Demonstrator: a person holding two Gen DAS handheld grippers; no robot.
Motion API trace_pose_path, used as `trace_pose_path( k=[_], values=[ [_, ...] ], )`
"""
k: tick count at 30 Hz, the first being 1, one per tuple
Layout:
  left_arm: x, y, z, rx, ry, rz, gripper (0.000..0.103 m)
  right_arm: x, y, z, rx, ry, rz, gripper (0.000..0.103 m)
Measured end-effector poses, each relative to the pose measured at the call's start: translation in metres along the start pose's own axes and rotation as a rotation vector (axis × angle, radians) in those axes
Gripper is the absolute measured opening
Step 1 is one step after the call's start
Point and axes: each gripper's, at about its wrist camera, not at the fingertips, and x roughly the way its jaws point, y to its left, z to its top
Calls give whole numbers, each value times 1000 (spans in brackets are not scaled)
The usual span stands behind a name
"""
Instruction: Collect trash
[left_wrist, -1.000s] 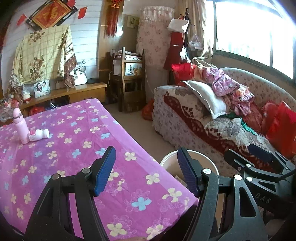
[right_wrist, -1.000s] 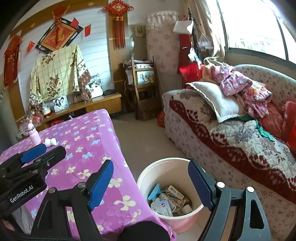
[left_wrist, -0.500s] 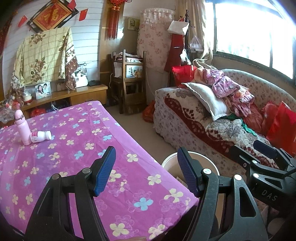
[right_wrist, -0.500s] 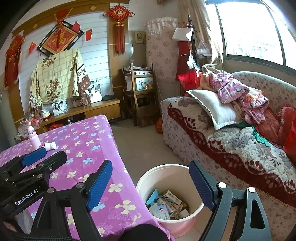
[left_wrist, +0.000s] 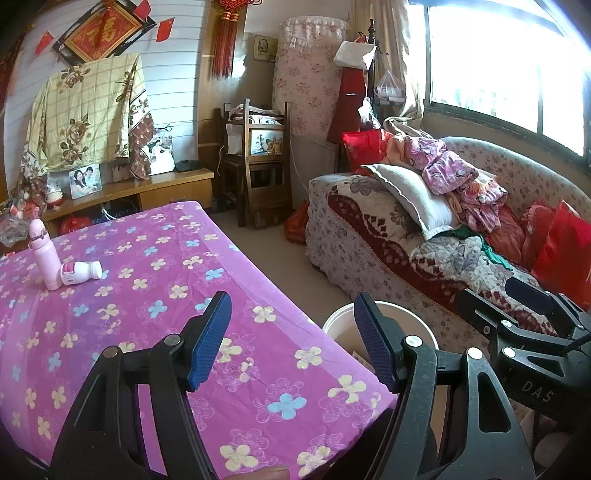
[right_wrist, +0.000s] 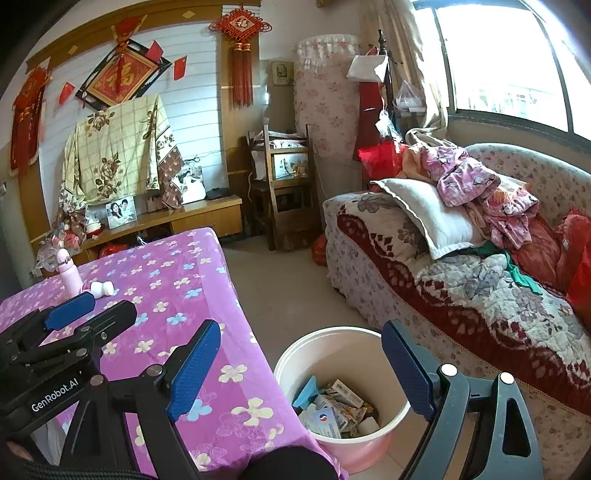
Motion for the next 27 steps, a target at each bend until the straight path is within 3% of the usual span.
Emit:
trace_pose_path(
  k=[27],
  values=[
    [6, 1, -4, -2, 14, -8, 68, 4, -2, -7, -2, 13, -1, 87]
  ],
)
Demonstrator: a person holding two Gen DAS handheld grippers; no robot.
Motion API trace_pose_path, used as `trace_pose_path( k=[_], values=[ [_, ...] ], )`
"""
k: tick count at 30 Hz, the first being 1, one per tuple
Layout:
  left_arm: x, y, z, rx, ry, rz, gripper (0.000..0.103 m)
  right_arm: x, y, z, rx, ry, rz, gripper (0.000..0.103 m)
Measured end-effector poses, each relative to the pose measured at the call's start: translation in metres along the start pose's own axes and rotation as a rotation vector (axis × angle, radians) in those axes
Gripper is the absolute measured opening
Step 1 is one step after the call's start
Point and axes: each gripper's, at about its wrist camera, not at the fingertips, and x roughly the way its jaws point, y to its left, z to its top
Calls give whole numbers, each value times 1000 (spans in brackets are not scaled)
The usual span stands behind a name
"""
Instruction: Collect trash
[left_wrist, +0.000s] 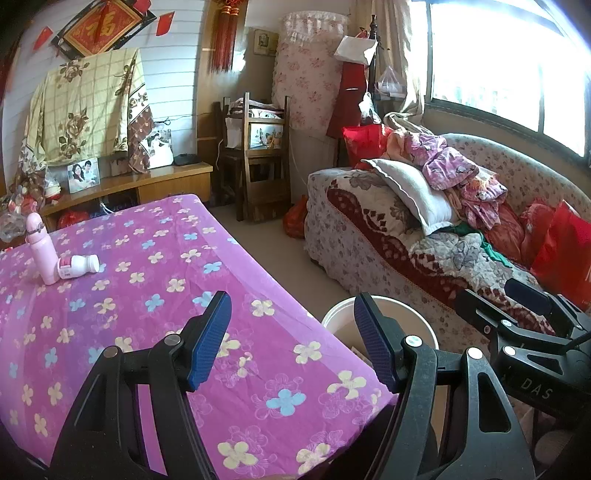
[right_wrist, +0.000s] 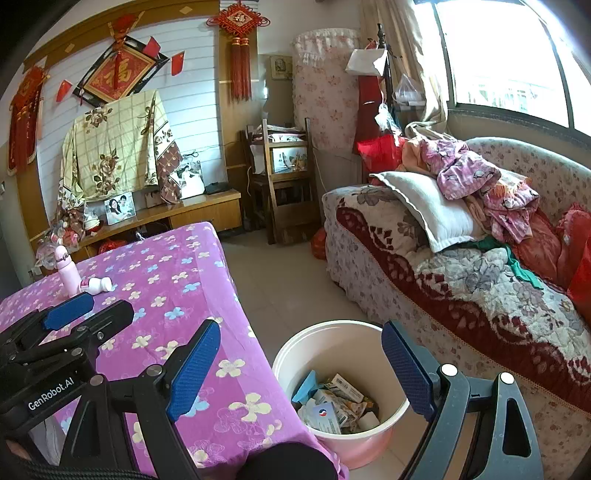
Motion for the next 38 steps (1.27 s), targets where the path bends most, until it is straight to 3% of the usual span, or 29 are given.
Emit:
trace_pose_path(
  k=[38],
  values=[
    [7, 5, -18, -29, 21, -11, 68, 10, -3, -14, -13, 42, 3, 88]
  ],
)
